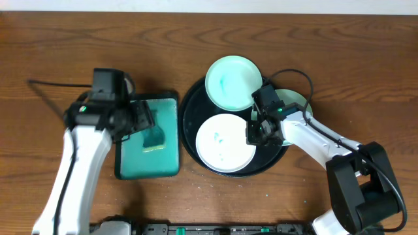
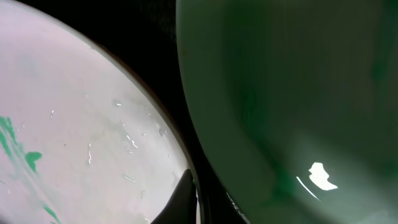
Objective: Clean dirty plates on tray and stack at the side
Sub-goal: 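Grasp the right-side plate rim on the tray with the right gripper, then grasp the green sponge in the basin with the left gripper and lift, then scrub the front white plate with the sponge in the left gripper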
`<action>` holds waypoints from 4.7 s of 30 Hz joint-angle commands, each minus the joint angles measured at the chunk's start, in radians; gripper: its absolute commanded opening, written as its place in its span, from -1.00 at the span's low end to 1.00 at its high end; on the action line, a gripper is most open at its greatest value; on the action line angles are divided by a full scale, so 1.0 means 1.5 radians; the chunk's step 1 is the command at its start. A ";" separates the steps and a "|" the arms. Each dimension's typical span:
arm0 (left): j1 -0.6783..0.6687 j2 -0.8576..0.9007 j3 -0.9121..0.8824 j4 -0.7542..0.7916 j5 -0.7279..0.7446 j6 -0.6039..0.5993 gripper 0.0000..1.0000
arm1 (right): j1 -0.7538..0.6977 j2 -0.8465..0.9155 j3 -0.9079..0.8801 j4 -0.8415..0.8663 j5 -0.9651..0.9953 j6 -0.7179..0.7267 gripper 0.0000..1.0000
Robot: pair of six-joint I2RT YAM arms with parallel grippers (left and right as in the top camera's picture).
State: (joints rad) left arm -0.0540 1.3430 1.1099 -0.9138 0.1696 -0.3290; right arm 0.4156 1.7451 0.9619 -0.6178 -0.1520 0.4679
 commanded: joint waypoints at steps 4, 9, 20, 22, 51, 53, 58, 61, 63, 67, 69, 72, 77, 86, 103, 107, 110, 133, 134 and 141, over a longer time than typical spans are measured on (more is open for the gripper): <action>0.000 0.177 -0.037 0.070 -0.004 -0.023 0.23 | 0.000 0.013 0.001 0.021 0.061 0.037 -0.98; 0.000 0.268 -0.037 0.115 -0.067 -0.033 0.07 | 0.000 0.013 0.001 0.020 0.061 0.037 -0.97; -0.002 0.305 -0.022 0.127 -0.055 -0.003 -0.85 | 0.000 0.013 0.001 0.020 0.061 0.037 -0.97; -0.002 0.259 0.012 0.089 -0.054 -0.003 -0.86 | 0.000 0.013 0.001 0.020 0.061 0.037 -0.97; -0.003 0.243 -0.050 0.089 -0.049 -0.004 -0.86 | 0.000 0.013 0.001 0.013 0.061 0.037 -0.98; -0.003 0.217 -0.014 0.050 -0.049 -0.004 -0.86 | 0.000 0.013 0.001 0.013 0.061 0.037 -0.98; -0.003 0.108 0.050 -0.019 -0.049 -0.004 -0.86 | 0.000 0.013 0.001 0.013 0.066 0.037 -0.98; -0.003 0.064 0.049 -0.025 -0.049 -0.004 -0.86 | 0.000 0.013 0.001 0.013 0.082 0.053 -0.97; -0.003 0.053 0.049 -0.032 -0.049 -0.004 -0.86 | 0.000 0.013 0.001 0.013 0.086 0.065 -0.98; -0.003 0.062 0.047 -0.035 -0.049 -0.004 -0.86 | 0.000 0.013 0.001 0.013 0.086 0.074 -0.98; -0.003 0.067 0.046 -0.036 -0.049 -0.004 -0.86 | 0.000 0.013 0.001 0.013 0.086 0.074 -0.98; -0.003 0.068 0.046 -0.036 -0.049 -0.004 -0.86 | 0.000 0.013 0.001 0.013 0.086 0.074 -0.97; -0.003 0.068 0.046 -0.036 -0.049 -0.004 -0.86 | 0.000 0.013 0.001 0.013 0.086 0.074 -0.98; -0.072 0.082 -0.007 0.056 0.053 -0.096 -0.86 | 0.000 0.013 0.001 0.013 0.086 0.074 -0.97; -0.405 0.343 -0.042 0.378 0.147 -0.311 -0.86 | 0.000 0.013 0.001 0.010 0.085 0.074 -0.98; -0.396 0.369 -0.042 0.348 0.050 -0.329 -0.85 | 0.000 0.013 0.001 0.010 0.085 0.074 -0.97; -0.374 0.368 -0.023 0.286 -0.021 -0.338 -0.85 | 0.000 0.013 0.001 0.010 0.085 0.074 -0.97; -0.422 0.423 0.025 0.303 0.228 -0.252 -0.86 | 0.000 0.013 0.001 0.005 0.085 0.074 -0.97; -0.422 0.423 0.025 0.296 0.237 -0.246 -0.86 | 0.000 0.013 0.001 0.005 0.085 0.074 -0.98; -0.404 0.417 0.025 0.188 0.137 -0.237 -0.86 | 0.000 0.013 0.001 0.005 0.085 0.074 -0.98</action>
State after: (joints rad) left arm -0.6735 1.9347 1.1721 -0.5537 0.4725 -0.6933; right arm 0.4259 1.7451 0.9619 -0.6064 -0.1436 0.5484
